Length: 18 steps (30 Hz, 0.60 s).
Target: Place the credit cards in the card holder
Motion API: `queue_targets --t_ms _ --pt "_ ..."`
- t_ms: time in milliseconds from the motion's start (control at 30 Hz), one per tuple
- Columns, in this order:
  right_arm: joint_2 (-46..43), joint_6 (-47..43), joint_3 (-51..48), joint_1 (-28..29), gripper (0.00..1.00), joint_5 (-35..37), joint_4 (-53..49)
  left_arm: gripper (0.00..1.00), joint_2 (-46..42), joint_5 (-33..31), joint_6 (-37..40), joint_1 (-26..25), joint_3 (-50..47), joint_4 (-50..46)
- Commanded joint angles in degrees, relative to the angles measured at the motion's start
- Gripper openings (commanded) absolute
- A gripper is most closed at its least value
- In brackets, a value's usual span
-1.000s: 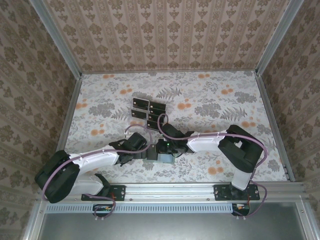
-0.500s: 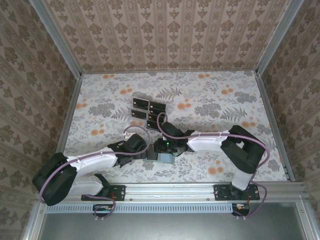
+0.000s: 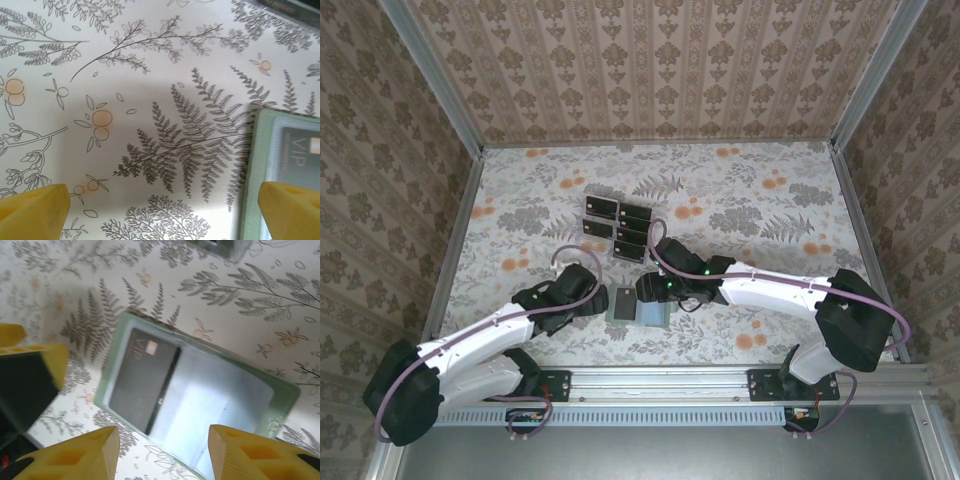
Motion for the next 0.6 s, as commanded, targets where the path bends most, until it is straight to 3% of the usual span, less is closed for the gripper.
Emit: queue_targets --t_ms 0,567 --pt "2.5 -3.0 2.1 -0.1 0.51 2.4 -4.3 1.0 0.0 1.5 1.4 0.4 2.9 -1.6" --pt "9.2 -6.8 5.9 -0.2 0.49 7.0 -9.1 1.0 6.4 3.3 1.6 -1.5 4.4 3.3"
